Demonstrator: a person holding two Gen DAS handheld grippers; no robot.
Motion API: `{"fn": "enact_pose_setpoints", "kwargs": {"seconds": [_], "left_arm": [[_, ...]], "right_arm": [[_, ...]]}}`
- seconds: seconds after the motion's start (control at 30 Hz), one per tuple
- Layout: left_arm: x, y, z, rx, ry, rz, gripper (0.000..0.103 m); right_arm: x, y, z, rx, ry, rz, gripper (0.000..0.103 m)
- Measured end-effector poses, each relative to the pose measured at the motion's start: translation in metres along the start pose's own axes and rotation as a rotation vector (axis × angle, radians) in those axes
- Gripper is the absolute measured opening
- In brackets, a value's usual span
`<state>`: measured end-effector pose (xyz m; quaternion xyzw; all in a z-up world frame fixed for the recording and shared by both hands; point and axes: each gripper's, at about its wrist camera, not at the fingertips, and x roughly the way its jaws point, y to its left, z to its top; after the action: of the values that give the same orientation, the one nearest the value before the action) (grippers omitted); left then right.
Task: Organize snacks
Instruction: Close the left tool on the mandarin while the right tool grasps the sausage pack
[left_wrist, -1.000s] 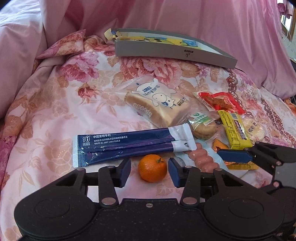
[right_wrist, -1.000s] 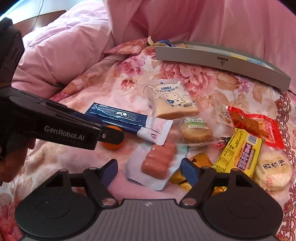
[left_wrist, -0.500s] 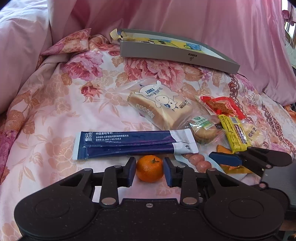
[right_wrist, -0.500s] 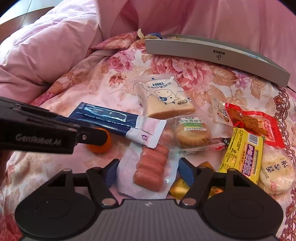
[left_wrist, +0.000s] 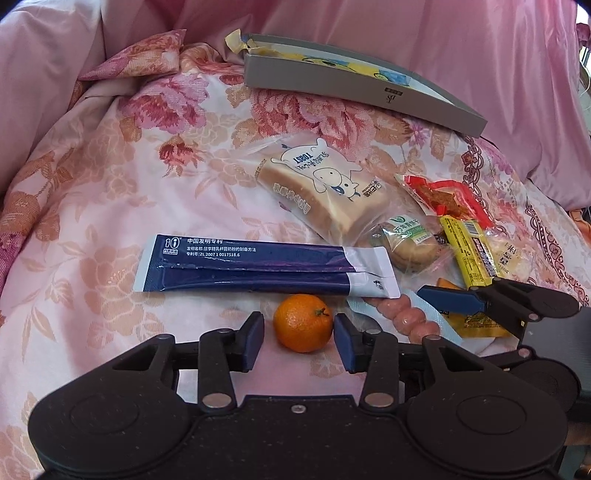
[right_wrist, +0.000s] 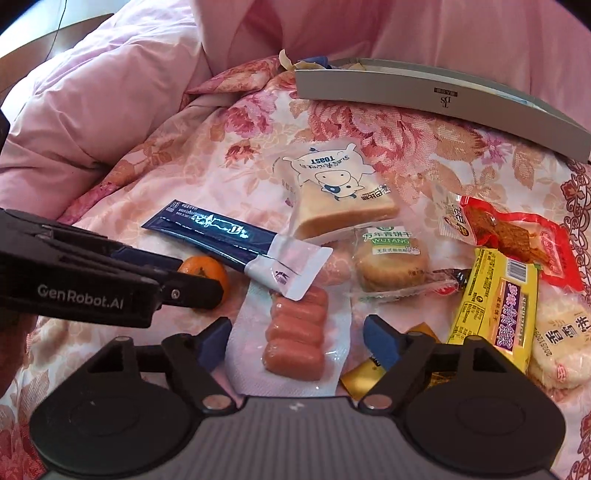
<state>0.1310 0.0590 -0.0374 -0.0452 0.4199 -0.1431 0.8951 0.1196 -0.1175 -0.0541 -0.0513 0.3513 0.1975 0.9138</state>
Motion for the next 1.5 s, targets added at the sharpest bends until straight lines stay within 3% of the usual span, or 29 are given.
{"fn": "enact_pose_setpoints", "kwargs": {"seconds": [0.07,0.17,0.4,0.63,0.73,0.9,1.23,1.5], "left_arm": [[0.0,0.0,0.0,-0.004,0.001,-0.009,0.039],[0.0,-0.002,-0.001,0.002,-0.002,-0.007,0.037],[-0.001,-0.003,-0.002,0.007,-0.011,-0.003,0.037],[-0.001,-0.001,-0.002,0.003,-0.011,-0.007,0.037],[-0.001,-0.001,-0.002,0.007,-0.013,-0.005,0.037],[-0.004,-0.004,-0.004,0.01,-0.019,0.0,0.036],[-0.011,-0.022,-0.014,0.046,-0.039,-0.019,0.036],[-0.018,-0.027,-0.016,0.036,-0.085,-0.013,0.036]], "right_arm": [[-0.003,0.002,-0.003,-0.001,-0.013,-0.009,0.07],[-0.008,0.002,-0.006,0.015,-0.034,-0.016,0.065],[-0.019,0.01,-0.013,-0.017,-0.057,-0.038,0.064],[-0.006,-0.002,-0.004,0.018,0.001,0.004,0.074],[-0.008,0.0,-0.007,0.012,-0.005,-0.007,0.065],[-0.019,0.004,-0.012,0.008,-0.026,-0.015,0.061],[-0.045,0.011,-0.023,-0.08,-0.047,-0.105,0.058],[-0.065,0.02,-0.039,-0.237,-0.094,-0.198,0.058]]}}
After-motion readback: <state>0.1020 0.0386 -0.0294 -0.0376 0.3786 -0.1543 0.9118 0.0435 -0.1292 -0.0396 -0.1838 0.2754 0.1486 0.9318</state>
